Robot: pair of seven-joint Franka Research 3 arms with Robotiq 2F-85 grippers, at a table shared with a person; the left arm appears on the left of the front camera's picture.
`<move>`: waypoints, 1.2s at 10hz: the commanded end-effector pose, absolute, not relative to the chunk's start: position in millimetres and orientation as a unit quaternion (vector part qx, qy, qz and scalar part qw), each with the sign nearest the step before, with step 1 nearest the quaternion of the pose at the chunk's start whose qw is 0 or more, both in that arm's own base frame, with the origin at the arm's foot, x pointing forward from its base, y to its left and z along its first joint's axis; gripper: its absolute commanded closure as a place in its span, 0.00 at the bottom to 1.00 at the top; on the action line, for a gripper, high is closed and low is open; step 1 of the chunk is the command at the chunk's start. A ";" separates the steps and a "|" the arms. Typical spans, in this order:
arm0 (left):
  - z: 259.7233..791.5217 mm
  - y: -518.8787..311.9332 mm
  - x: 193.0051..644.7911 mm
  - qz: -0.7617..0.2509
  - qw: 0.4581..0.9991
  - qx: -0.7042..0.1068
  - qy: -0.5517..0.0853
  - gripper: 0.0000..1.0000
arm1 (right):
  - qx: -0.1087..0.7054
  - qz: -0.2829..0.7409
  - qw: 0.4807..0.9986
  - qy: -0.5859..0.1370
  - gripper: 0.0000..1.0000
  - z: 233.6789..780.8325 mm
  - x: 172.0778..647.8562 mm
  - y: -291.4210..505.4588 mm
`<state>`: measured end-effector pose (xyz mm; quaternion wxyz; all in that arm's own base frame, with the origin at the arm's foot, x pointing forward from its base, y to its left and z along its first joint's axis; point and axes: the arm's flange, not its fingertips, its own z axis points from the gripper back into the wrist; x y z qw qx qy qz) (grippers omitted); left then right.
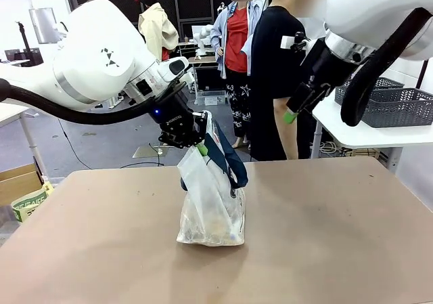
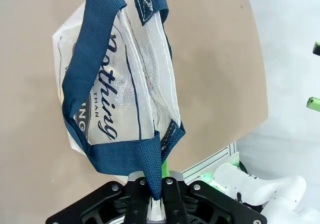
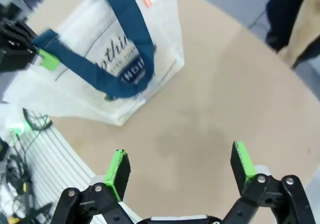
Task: Transfer purchased items from the store into the shopping bag.
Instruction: Move the Reusable shopping bag to the right side of the table.
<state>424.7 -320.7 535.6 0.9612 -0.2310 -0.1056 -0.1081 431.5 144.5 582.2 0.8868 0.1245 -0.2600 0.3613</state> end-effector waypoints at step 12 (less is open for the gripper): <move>562.4 -328.7 451.8 -0.117 0.982 -0.138 -0.056 1.00 | 0.152 0.346 0.884 -0.275 0.00 577.1 437.2 141.8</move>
